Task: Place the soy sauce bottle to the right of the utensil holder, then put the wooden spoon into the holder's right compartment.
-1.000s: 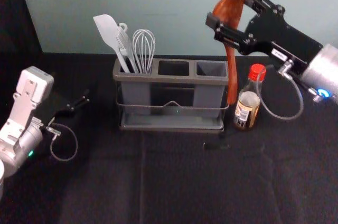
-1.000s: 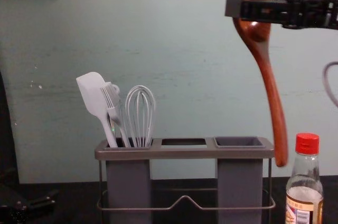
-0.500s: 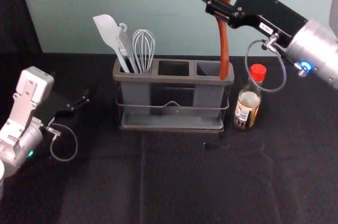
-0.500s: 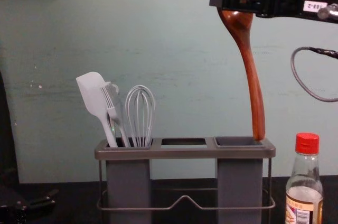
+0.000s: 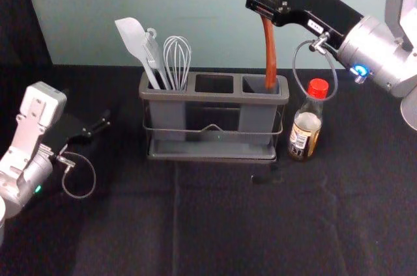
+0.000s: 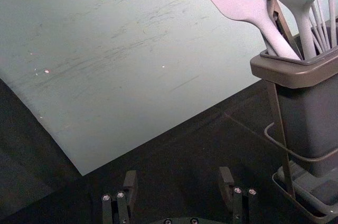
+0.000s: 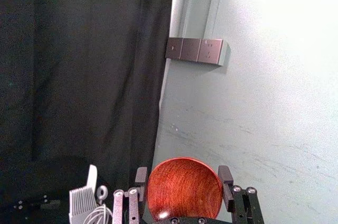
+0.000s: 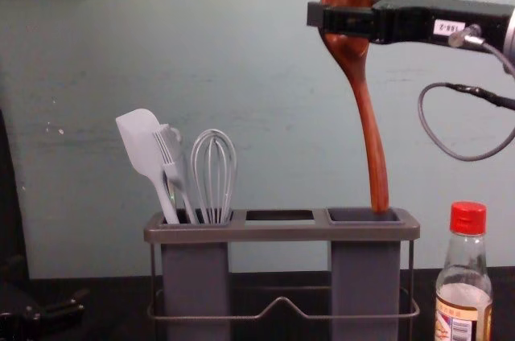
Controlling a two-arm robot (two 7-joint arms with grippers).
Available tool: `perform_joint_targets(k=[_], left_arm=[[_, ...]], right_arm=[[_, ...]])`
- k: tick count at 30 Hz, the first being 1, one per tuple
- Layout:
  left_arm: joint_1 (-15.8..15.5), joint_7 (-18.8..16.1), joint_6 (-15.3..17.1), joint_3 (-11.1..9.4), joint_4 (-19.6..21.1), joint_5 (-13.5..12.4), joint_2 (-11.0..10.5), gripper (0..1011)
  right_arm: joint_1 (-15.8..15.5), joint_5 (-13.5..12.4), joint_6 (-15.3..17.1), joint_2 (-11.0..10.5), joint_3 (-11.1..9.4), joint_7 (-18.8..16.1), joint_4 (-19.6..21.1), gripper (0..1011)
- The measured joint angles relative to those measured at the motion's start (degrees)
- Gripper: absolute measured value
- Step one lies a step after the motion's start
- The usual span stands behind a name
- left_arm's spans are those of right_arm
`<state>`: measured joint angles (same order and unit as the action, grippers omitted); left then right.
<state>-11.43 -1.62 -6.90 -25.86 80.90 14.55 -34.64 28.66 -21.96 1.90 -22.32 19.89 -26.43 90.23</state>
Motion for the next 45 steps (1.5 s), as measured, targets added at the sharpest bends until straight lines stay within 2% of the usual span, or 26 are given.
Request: perform_joint_targets(k=[15,32,45], left_arm=[[0.0,0.0,0.0,0.0,0.0,0.0,0.0,1005],[0.0,0.0,0.0,0.0,0.0,0.0,0.0,1005],[0.0,0.0,0.0,0.0,0.0,0.0,0.0,1005]], right_arm=[[0.92,0.47,-1.89,0.29,2.33,-0.3,-3.73,829],[-2.88,-0.58,-4.32,-0.67,3.03,-2.23,-7.09,829],[-5.12,-1.19,-5.1,-1.44,2.93,-2.98,-8.04,829]])
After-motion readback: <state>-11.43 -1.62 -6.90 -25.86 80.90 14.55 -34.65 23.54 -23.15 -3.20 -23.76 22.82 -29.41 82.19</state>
